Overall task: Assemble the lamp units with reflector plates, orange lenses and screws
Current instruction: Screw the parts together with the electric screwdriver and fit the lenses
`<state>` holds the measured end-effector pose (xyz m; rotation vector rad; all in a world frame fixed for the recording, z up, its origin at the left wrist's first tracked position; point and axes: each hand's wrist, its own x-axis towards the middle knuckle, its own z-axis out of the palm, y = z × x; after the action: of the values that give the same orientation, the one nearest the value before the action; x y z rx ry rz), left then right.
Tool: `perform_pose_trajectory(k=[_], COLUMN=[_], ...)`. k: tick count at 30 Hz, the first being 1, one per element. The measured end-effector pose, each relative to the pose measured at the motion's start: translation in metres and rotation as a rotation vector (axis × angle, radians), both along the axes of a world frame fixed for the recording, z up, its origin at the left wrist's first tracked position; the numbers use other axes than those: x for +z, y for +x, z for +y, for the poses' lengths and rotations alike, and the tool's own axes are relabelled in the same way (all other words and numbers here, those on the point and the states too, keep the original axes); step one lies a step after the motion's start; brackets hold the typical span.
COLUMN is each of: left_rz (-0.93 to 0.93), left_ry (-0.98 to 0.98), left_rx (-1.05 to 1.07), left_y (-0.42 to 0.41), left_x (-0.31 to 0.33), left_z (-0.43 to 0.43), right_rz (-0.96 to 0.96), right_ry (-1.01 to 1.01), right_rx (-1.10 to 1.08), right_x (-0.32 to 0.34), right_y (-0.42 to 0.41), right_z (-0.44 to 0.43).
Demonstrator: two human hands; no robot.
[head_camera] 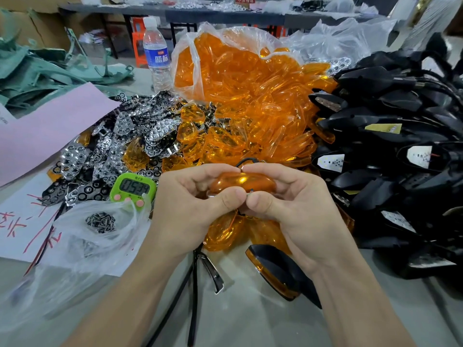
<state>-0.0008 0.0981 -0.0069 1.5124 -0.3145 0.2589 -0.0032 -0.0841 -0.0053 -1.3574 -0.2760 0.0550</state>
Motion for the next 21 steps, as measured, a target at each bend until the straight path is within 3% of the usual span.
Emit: perform_pose_trajectory(k=[6, 12, 21], left_rz=[-0.013, 0.112, 0.088], left_ry=[0.006, -0.093, -0.16], left_rx=[0.033, -0.207, -0.125], left_y=[-0.001, 0.006, 0.004], left_x=[-0.002, 0.0, -0.003], left_z=[-0.002, 0.005, 0.001], right_rz=[-0.037, -0.106, -0.135], right_ry=[-0.04, -0.053, -0.069], right_rx=[-0.025, -0.092, -0.119], right_x=[0.001, 0.005, 0.002], right_y=[-0.001, -0.003, -0.004], right_z=[0.0, 0.0, 0.011])
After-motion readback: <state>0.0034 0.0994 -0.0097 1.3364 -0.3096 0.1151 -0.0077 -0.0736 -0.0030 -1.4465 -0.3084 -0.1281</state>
